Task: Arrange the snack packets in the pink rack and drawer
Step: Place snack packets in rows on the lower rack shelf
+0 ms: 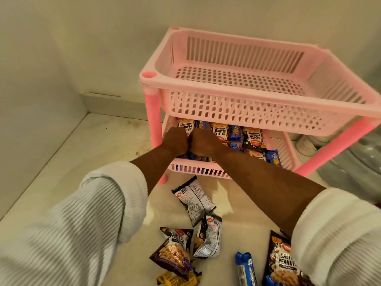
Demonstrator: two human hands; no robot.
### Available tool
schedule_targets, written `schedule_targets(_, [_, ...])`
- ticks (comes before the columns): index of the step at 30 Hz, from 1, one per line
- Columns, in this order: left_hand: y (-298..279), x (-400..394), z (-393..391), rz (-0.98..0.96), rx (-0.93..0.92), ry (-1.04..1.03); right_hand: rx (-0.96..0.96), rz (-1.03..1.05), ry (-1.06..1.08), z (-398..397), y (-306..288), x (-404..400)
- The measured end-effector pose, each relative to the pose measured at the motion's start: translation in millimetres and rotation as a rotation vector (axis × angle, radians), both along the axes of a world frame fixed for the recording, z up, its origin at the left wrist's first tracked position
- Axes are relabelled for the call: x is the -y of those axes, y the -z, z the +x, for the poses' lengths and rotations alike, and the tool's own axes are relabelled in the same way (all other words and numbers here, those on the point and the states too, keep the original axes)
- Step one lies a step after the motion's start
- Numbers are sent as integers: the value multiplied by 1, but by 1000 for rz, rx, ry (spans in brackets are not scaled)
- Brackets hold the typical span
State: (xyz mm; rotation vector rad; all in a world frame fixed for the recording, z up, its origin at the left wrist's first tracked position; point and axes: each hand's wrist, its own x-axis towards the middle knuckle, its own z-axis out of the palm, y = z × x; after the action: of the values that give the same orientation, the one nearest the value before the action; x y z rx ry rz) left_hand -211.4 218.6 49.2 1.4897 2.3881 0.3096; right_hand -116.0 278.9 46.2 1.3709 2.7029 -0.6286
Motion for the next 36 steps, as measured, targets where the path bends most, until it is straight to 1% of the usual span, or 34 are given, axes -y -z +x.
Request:
schedule_targets(3, [-2,3,1,9,19,4,70,80,-44,9,10,1])
schedule_targets(5, [-3,5,3,30,34,-6,30,94,-42,14,13,1])
schedule_targets(8, [-4,8,8,63,44,-17,-97,84,16,22,14,0])
schedule_targets(10, [-2,12,12,109,-12,9,-179,68,68,26,14,-1])
schedule_targets(12, [-1,19,18,179,-61,44,-222,63,103,31,10,0])
schedule_targets(16, [-2,40,29,253,-34,42,-351,42,169,50,-2,14])
schedule_targets(19, [-1,69,37,385,-6,112,-491,109,198,72,-8,42])
schedule_targets(22, [4,103,47,507,-74,188,-635,220,196,99,-9,79])
schedule_targets(24, [9,120,51,573,-118,182,-666,295,191,116,-4,103])
schedule_targets(26, [17,135,55,618,-138,211,-653,309,188,131,6,124])
schedule_targets(27, [23,141,57,629,-132,239,-630,277,180,138,12,134])
schedule_targets(29, [39,152,61,595,-87,254,-535,163,177,151,28,151])
schedule_targets(30, [49,155,63,547,-33,205,-458,103,189,156,38,158])
schedule_targets(31, [58,156,64,492,53,111,-366,45,210,159,47,166])
schedule_targets(34, [79,154,62,340,319,-270,-101,-79,322,162,71,184])
schedule_targets(36, [90,151,60,231,514,-429,-42,-88,384,159,81,194])
